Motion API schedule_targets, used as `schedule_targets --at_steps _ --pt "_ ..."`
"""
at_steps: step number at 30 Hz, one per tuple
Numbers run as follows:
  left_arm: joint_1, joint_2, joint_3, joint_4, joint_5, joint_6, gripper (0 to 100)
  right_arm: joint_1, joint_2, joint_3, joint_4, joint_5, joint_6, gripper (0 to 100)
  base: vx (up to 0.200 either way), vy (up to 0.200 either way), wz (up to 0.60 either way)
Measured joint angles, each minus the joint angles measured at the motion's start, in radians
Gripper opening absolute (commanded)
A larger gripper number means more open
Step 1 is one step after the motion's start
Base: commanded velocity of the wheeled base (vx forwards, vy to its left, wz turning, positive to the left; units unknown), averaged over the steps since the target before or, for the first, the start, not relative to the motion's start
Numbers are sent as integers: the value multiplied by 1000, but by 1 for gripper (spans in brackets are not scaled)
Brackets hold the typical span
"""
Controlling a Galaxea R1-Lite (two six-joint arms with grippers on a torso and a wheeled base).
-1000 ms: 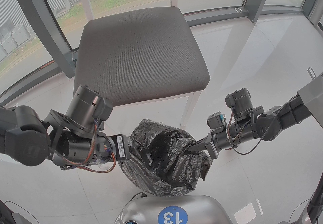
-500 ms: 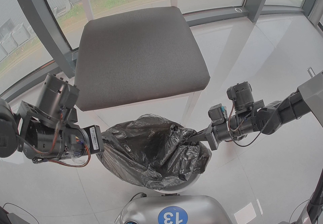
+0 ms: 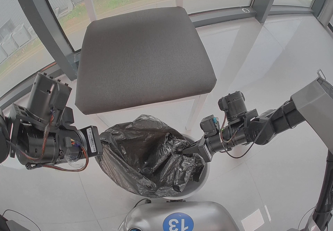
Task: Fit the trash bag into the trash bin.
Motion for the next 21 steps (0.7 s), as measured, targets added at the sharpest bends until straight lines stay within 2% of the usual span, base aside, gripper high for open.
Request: schedule_targets --at_steps 11,21 --pt "-31 1 -11 -6 31 -3 0 -76 121 -63 -11 0 -38 0 0 0 0" --pt "-70 65 -19 -122 33 -5 0 -158 169 -65 -10 0 -58 0 0 0 0"
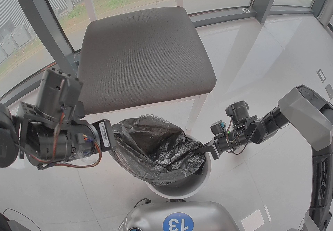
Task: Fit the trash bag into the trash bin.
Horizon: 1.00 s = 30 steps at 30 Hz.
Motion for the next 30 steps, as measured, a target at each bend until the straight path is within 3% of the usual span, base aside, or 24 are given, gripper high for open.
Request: schedule_targets --at_steps 13,25,30 --pt "-48 212 -129 -79 -9 -50 0 -96 -155 50 9 20 9 0 0 0 0" --pt "-50 267 -139 -75 -53 -81 0 -119 -267 197 5 21 10 0 0 0 0" --pt "-52 275 -122 -79 -57 -153 0 -141 -306 232 13 21 11 0 0 0 0"
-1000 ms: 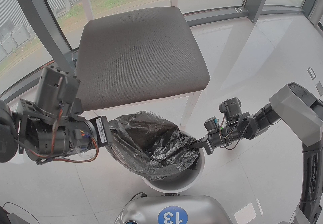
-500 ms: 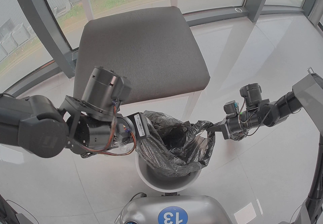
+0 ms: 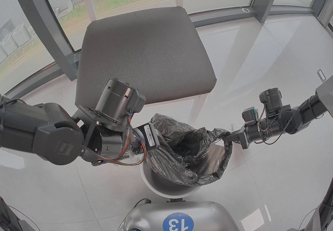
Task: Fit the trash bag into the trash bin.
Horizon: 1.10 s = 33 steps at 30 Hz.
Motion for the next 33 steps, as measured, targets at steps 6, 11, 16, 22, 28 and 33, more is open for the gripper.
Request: schedule_targets --at_steps 6,11,16,22,28,33 --pt "-72 -8 52 0 8 -157 0 -22 -41 16 21 0 3 0 0 0 0" --pt "-149 -25 90 1 23 -259 0 -24 -59 21 26 -1 3 0 0 0 0" --pt "-218 -57 153 5 30 -314 0 -10 -72 25 28 -2 4 0 0 0 0" --pt "-267 -74 171 3 25 -353 0 -3 -76 25 29 -3 3 0 0 0 0" --pt "-244 -55 179 0 12 -347 0 1 -77 24 28 -3 3 0 0 0 0" --pt "-167 -16 191 2 15 -299 0 4 -80 28 27 -4 1 0 0 0 0"
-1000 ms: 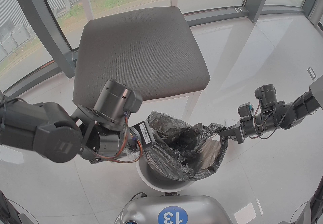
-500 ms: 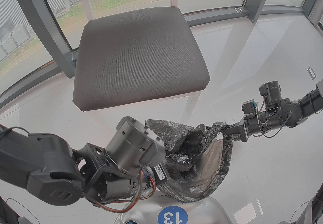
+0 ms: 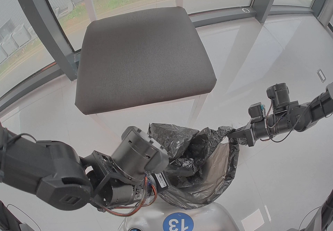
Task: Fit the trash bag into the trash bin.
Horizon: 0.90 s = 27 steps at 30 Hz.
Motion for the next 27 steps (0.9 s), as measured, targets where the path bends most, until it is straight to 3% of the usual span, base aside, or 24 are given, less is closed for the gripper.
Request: schedule_targets --at_steps 6,13,27 --pt "65 40 44 -27 10 123 0 6 -11 14 -1 -1 0 0 0 0 0" --pt "121 111 8 -132 45 142 0 10 -27 29 -3 -1 1 0 0 0 0" --pt "243 -15 -15 -70 62 187 0 -8 -62 59 -7 -2 4 0 0 0 0"
